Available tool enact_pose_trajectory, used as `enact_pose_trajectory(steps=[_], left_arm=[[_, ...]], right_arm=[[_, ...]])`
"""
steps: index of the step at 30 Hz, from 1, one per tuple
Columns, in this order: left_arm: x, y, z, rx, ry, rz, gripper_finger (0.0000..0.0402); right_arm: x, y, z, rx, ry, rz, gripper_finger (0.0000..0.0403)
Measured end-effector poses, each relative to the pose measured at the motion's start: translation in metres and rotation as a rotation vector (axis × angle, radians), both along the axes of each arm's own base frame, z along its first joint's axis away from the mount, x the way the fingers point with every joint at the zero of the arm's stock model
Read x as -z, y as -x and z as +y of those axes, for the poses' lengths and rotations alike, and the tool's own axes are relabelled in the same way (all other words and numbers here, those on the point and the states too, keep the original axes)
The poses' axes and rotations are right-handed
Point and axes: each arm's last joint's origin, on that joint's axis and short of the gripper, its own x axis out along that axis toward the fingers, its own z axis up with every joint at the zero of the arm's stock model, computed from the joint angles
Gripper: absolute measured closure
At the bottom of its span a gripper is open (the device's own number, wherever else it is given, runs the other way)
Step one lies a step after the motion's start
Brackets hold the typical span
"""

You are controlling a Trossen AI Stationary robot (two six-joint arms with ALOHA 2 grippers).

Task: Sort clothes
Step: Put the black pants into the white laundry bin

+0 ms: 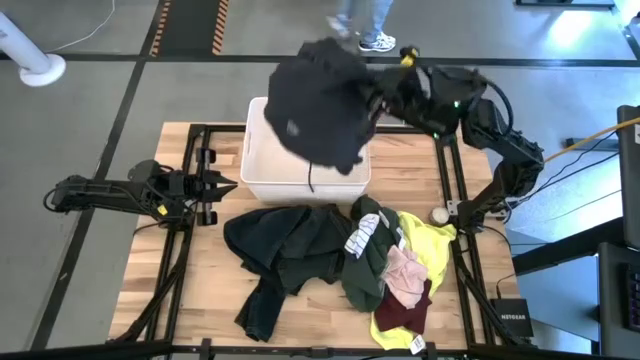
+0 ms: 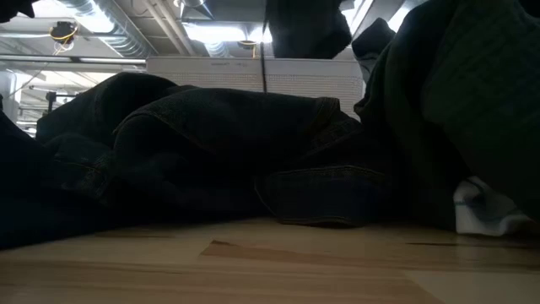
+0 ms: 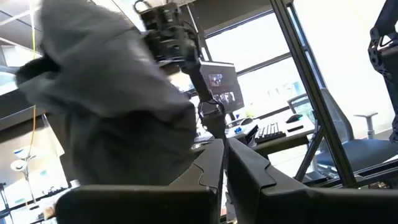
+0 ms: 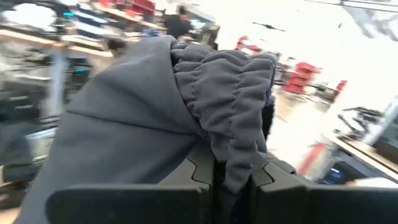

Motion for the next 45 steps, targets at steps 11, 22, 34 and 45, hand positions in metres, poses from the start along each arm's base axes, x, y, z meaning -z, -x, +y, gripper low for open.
enact_pose_trajectory(steps=[11, 22, 34, 45], left_arm=[[0.0, 0.0, 0.0, 0.0, 0.0, 0.0, 0.0389], [0.0, 0.0, 0.0, 0.0, 0.0, 0.001, 0.0389], [0.001, 0.0, 0.0, 0.0, 0.0, 0.005, 0.0389], [0.001, 0.0, 0.0, 0.0, 0.0, 0.005, 0.0389]], right_arm=[[0.033, -0.022, -0.05, 0.135, -0.051, 0.151, 0.0371], [0.121, -0.086, -0.064, 0.047, -0.171, 0.482, 0.037], [0.202, -0.136, -0.076, 0.059, -0.216, 0.745, 0.037], [0.252, -0.155, -0.08, 0.076, -0.284, 0.9, 0.0326]])
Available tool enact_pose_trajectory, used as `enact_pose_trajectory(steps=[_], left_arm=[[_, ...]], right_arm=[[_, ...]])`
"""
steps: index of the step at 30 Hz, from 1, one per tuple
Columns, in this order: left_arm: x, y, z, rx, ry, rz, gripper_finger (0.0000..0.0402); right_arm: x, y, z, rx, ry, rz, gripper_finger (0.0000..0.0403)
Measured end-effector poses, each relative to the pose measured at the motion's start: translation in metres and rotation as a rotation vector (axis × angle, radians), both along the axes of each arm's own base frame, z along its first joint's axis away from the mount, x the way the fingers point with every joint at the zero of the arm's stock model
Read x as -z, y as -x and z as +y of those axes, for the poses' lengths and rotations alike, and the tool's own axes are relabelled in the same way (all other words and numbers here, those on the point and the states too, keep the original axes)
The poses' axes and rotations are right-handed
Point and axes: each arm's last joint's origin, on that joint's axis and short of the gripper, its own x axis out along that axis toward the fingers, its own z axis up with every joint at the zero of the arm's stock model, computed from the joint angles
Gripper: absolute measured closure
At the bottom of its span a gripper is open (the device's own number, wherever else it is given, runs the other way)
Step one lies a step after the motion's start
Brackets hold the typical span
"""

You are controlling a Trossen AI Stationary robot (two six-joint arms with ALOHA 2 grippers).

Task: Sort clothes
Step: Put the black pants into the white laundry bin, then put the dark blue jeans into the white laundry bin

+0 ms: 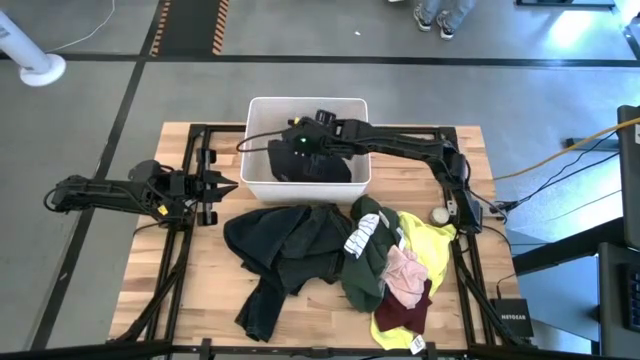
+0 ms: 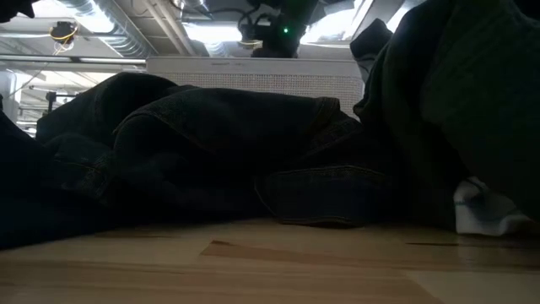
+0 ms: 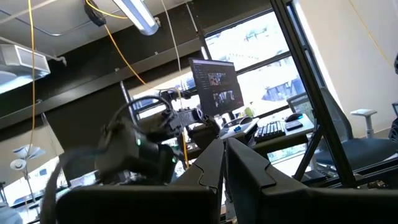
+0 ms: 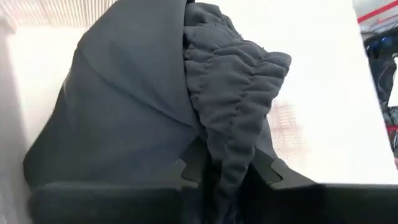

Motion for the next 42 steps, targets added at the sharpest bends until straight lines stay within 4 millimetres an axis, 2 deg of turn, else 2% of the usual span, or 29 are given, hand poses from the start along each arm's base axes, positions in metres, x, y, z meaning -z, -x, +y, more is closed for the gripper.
enact_pose_trajectory(steps=[5, 8, 12, 15, 19, 23, 32, 37, 42], left_arm=[[0.0, 0.0, 0.0, 0.0, 0.0, 0.0, 0.0389], [0.0, 0.0, 0.0, -0.001, -0.001, 0.0, 0.0389], [0.0, 0.0, 0.0, -0.001, -0.002, 0.0, 0.0389], [0.0, 0.0, 0.0, -0.004, -0.002, 0.0, 0.0389], [0.0, 0.0, 0.0, -0.023, -0.015, -0.001, 0.0389], [0.0, 0.0, 0.001, -0.078, -0.059, -0.003, 0.0389], [0.0, 0.0, 0.002, -0.082, -0.044, -0.001, 0.0389], [-0.001, 0.0, 0.003, -0.116, -0.041, -0.008, 0.0389], [-0.001, 0.0, 0.003, -0.127, -0.028, -0.005, 0.0389]], right_arm=[[0.001, 0.002, 0.0, 0.037, -0.005, 0.014, 0.0266], [-0.005, 0.005, 0.001, 0.037, -0.007, 0.021, 0.0232], [-0.029, 0.011, 0.009, 0.018, -0.006, 0.013, 0.0198], [-0.048, 0.015, 0.025, -0.012, 0.005, 0.017, 0.0188], [-0.074, 0.024, 0.058, -0.104, -0.002, -0.001, 0.0189], [-0.083, 0.035, 0.101, -0.234, -0.116, -0.016, 0.0193], [-0.081, 0.053, 0.208, -0.462, -0.265, 0.032, 0.0194], [-0.078, 0.062, 0.251, -0.494, -0.31, 0.009, 0.0194], [-0.05, 0.063, 0.28, -0.446, -0.217, 0.058, 0.0194]])
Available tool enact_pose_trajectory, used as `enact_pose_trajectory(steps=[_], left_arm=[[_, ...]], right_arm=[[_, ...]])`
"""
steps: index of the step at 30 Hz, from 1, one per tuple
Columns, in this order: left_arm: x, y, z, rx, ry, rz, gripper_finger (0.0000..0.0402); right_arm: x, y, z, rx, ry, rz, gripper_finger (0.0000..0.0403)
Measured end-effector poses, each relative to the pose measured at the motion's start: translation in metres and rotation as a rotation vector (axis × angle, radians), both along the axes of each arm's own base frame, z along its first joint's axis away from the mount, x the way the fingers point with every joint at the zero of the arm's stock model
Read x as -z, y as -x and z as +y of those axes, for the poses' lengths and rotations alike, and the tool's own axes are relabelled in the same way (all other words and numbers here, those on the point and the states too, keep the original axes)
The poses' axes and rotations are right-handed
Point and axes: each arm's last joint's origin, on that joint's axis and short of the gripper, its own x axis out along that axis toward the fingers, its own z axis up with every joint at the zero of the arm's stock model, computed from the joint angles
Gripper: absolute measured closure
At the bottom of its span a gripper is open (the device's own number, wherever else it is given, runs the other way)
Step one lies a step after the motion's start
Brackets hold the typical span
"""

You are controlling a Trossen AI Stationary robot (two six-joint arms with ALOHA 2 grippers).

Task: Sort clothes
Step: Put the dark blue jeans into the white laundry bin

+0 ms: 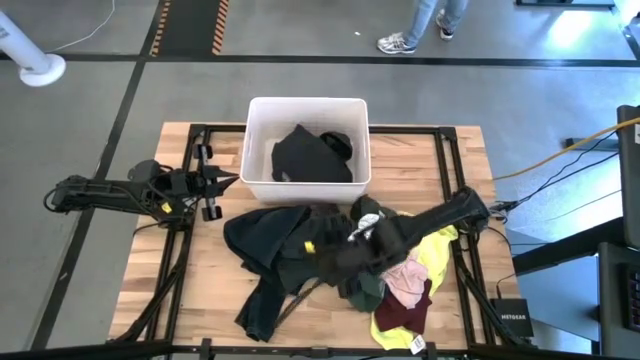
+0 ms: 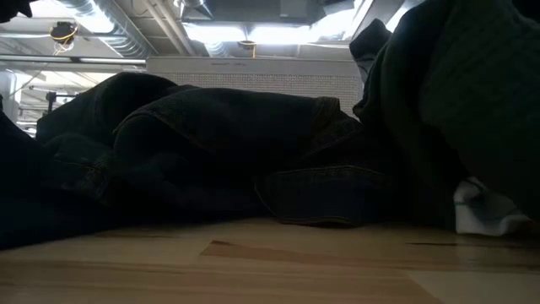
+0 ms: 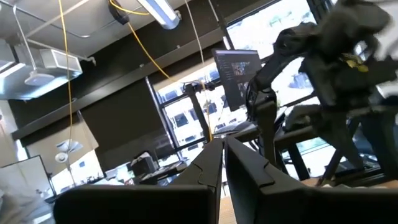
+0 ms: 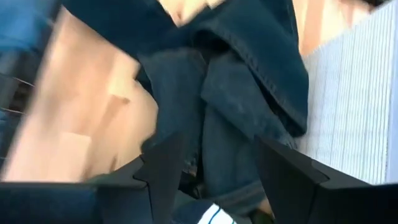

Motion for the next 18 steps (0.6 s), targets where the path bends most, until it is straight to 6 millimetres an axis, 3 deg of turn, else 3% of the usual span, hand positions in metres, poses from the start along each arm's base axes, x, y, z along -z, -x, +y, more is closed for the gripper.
enact_pose_trajectory(steps=[8, 14, 18], left_arm=[[-0.001, 0.0, 0.0, 0.008, 0.019, -0.012, 0.0389], [-0.001, 0.0, 0.0, 0.014, 0.033, -0.013, 0.0389], [-0.001, 0.0, 0.0, 0.019, 0.044, -0.013, 0.0389]], right_arm=[[0.045, 0.004, 0.008, 0.153, 0.04, 0.096, 0.0194], [0.081, -0.004, 0.013, 0.116, -0.033, 0.124, 0.0194], [0.095, -0.008, 0.014, 0.068, -0.074, 0.123, 0.0182]])
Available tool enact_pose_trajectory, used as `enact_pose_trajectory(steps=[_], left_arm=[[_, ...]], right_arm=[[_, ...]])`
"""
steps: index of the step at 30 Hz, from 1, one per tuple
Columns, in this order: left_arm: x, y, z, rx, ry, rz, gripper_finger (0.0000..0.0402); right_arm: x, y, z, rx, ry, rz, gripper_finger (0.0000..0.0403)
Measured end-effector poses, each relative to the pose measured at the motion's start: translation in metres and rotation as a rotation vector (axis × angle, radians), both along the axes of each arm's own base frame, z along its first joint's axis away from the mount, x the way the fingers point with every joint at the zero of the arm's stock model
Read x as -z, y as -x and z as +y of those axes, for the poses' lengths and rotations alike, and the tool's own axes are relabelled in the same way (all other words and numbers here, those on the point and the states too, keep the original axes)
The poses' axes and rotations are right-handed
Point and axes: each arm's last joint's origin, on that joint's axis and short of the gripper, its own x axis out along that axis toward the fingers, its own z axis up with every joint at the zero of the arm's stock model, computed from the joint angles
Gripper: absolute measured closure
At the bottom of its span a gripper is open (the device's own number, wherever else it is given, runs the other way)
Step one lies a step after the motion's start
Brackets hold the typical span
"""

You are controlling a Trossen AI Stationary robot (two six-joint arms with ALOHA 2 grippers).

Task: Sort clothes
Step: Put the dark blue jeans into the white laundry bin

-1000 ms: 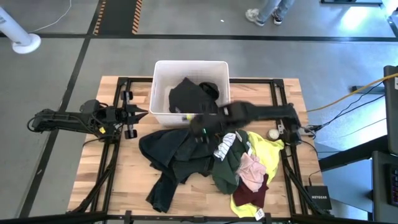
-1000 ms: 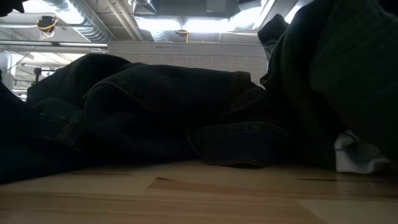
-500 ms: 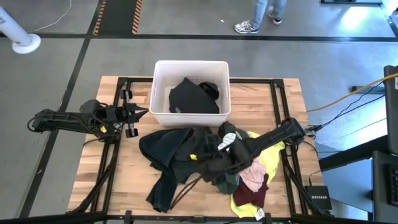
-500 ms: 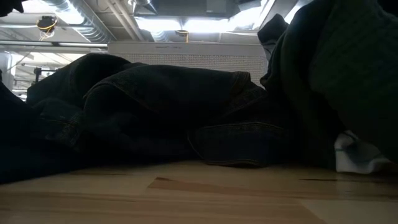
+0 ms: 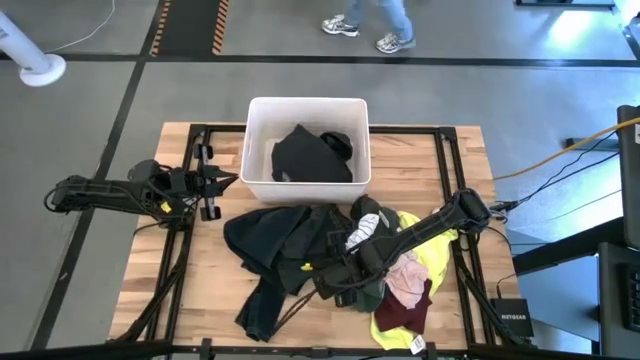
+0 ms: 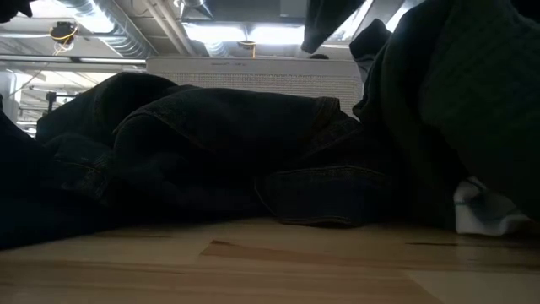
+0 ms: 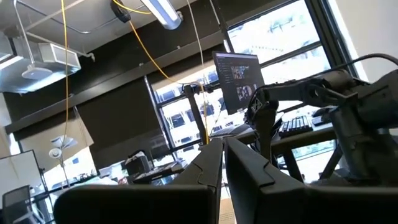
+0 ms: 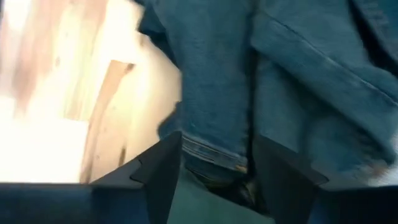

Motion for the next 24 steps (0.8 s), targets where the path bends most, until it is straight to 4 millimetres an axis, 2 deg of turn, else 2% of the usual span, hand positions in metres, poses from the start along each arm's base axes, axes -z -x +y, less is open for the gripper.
enact_pose_trajectory(steps=[10, 17, 24], left_arm=[[0.001, 0.0, 0.0, 0.0, 0.001, 0.009, 0.0389], [0.001, -0.001, 0.0, 0.01, 0.023, 0.011, 0.0389], [0.004, -0.002, 0.0, 0.013, 0.033, 0.044, 0.0389]], right_arm=[[0.0, -0.006, -0.001, -0.037, 0.015, -0.052, 0.0104], [0.002, -0.008, 0.004, -0.048, 0.021, -0.075, 0.0098], [0.031, -0.018, 0.009, -0.006, 0.024, -0.029, 0.0097]])
